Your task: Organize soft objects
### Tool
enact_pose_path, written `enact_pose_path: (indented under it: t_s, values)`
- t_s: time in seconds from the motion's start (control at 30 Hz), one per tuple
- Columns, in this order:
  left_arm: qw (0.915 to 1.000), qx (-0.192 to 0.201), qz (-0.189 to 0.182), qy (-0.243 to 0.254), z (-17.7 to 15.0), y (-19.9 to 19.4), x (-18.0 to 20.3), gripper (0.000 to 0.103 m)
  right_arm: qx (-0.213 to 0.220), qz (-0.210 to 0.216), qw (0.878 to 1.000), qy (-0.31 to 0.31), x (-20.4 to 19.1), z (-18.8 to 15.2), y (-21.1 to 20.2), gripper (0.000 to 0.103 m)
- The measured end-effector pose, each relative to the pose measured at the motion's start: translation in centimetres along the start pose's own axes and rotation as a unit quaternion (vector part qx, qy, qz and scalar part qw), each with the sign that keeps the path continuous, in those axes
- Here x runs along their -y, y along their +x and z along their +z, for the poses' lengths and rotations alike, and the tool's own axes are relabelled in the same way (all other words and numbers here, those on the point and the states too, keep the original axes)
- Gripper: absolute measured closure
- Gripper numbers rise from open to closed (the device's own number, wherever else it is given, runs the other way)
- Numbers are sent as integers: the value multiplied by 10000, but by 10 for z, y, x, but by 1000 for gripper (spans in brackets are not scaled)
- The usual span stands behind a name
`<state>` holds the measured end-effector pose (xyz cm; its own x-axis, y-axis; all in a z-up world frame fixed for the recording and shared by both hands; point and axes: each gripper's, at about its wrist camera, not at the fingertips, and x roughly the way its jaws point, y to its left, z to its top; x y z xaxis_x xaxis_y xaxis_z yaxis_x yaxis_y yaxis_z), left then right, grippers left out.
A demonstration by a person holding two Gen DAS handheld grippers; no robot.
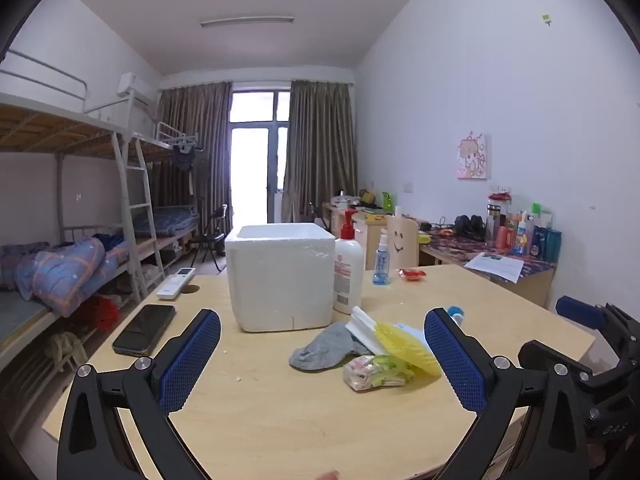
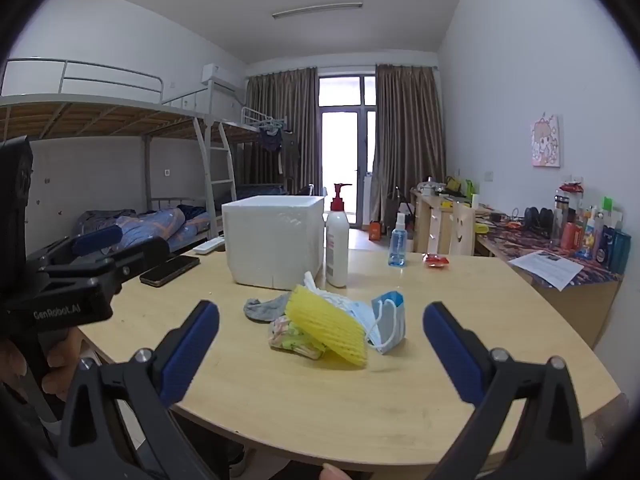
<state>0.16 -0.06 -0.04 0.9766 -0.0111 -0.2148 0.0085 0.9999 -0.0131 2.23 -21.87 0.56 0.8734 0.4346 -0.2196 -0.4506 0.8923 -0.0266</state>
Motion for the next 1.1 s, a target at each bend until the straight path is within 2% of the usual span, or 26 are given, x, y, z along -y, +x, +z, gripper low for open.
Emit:
enact_pose_path:
  t_s: [0.07,0.1,0.17,0.4,1.1]
  values:
    - [9998,-151,28,-118,1,8,-2,1,-10,-5,10000,-5,-1,0,1,0]
    - [9999,-143,-25,-80,2,11,-2,1,-10,-4,10000,-9,-2,-1,1,0]
    - [9997,139,35,-218,1,-2,-10,1,-25,15,10000,-12,-4,-1,1,0]
    - [9998,68,142,-125,1,1,-5,1,-32,29,10000,43,2,1,0,0]
    - [9994,223,256,-78,-4,-4,0,1,17,30,10000,83,4,1,2,0]
